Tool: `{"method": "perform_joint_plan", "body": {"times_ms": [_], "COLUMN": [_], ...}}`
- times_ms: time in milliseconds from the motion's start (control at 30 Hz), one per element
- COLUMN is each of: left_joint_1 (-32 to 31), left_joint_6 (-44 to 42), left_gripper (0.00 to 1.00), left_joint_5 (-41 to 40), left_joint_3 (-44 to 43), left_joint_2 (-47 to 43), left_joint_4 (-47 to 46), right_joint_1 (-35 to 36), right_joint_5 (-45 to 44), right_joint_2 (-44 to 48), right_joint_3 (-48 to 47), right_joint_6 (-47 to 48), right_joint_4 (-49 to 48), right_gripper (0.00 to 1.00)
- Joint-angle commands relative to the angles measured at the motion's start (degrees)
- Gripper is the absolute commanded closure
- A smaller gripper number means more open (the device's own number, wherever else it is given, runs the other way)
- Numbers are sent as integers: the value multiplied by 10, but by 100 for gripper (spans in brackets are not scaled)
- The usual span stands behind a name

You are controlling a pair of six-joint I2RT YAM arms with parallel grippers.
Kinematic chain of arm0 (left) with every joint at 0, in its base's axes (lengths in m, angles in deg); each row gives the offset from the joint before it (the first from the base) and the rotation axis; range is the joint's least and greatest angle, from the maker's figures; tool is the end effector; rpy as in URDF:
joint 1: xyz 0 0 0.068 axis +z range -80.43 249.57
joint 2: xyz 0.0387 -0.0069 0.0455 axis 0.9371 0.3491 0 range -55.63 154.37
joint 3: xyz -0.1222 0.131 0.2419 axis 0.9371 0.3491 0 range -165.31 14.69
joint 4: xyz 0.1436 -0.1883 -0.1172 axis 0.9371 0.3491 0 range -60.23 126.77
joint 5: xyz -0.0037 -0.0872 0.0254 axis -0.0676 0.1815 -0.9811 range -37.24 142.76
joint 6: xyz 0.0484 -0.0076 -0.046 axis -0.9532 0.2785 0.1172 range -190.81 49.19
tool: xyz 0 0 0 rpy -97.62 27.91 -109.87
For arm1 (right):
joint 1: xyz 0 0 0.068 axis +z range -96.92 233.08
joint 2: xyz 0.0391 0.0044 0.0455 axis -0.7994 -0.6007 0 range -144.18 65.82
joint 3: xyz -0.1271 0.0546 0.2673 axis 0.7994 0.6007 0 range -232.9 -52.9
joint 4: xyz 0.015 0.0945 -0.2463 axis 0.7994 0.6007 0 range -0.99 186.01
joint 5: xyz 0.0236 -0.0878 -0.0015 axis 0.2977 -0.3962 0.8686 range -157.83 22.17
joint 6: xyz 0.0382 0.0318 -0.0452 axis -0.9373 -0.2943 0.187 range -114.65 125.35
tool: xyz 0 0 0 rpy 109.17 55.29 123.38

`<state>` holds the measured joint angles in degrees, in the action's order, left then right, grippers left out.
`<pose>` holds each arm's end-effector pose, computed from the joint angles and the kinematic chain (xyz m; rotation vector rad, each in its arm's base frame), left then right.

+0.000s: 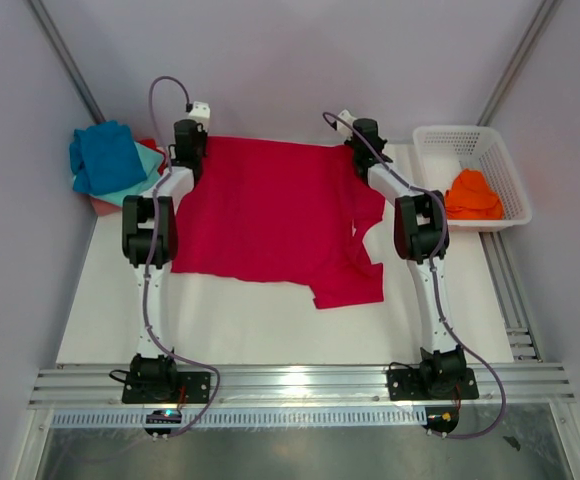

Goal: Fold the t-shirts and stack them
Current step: Flatten the tshirt out

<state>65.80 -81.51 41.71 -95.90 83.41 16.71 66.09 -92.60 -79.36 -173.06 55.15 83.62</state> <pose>0.6093 -0.0298 0.2066 0.0971 1.8396 0.2619 0.6152 0.1191 0.1891 -0.7580 1.8203 -0.8396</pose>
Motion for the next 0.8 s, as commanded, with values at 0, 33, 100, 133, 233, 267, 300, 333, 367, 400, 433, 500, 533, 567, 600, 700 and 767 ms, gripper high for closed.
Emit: {"method": "perform_joint_plan", "body": {"times_ms": [0, 33, 100, 133, 233, 267, 300, 333, 367, 400, 433, 500, 533, 567, 600, 700, 767], "left_joint_1": [-2, -3, -5, -7, -13, -18, -19, -22, -26, -27, -29, -33, -34, -37, -39, -40, -41], "left_joint_6": [-20, -20, -23, -24, -23, -23, -22, -20, -19, -17, -13, -5, -3, -1, 0, 10, 15], "left_gripper": [100, 100, 100, 100, 100, 100, 100, 100, 100, 100, 100, 100, 100, 100, 100, 100, 57], "left_joint_5": [-23, -21, -18, -16, -12, -11, -9, -7, -6, -5, 1, 7, 8, 8, 8, 8, 16], "left_joint_3": [-26, -25, -24, -24, -24, -24, -23, -19, -17, -14, -11, -2, 0, 3, 4, 4, 3], "left_joint_2": [4, 4, 3, 2, -2, -5, -7, -9, -11, -17, -20, -29, -32, -33, -35, -41, -44], "left_joint_4": [-32, -30, -30, -29, -27, -26, -25, -23, -24, -24, -24, -25, -24, -24, -24, -22, -16], "right_joint_1": [2, 2, 2, 3, 2, 3, 3, 3, 3, 3, 3, 3, 3, 3, 3, 3, 4], "right_joint_5": [-29, -30, -36, -39, -48, -51, -52, -55, -55, -55, -56, -55, -55, -55, -55, -62, -65], "right_joint_2": [-16, -19, -22, -26, -34, -35, -36, -38, -40, -41, -41, -45, -46, -49, -52, -64, -69], "right_joint_3": [-32, -32, -32, -34, -37, -36, -36, -36, -36, -36, -36, -37, -38, -39, -40, -57, -63], "right_joint_6": [22, 25, 35, 38, 45, 45, 46, 45, 46, 47, 48, 50, 53, 55, 56, 59, 61], "right_joint_4": [-25, -27, -38, -40, -45, -45, -47, -49, -51, -53, -56, -59, -61, -64, -64, -64, -67], "right_gripper": [97, 97, 97, 97, 97, 97, 97, 97, 97, 97, 97, 97, 97, 97, 97, 88, 47]}}
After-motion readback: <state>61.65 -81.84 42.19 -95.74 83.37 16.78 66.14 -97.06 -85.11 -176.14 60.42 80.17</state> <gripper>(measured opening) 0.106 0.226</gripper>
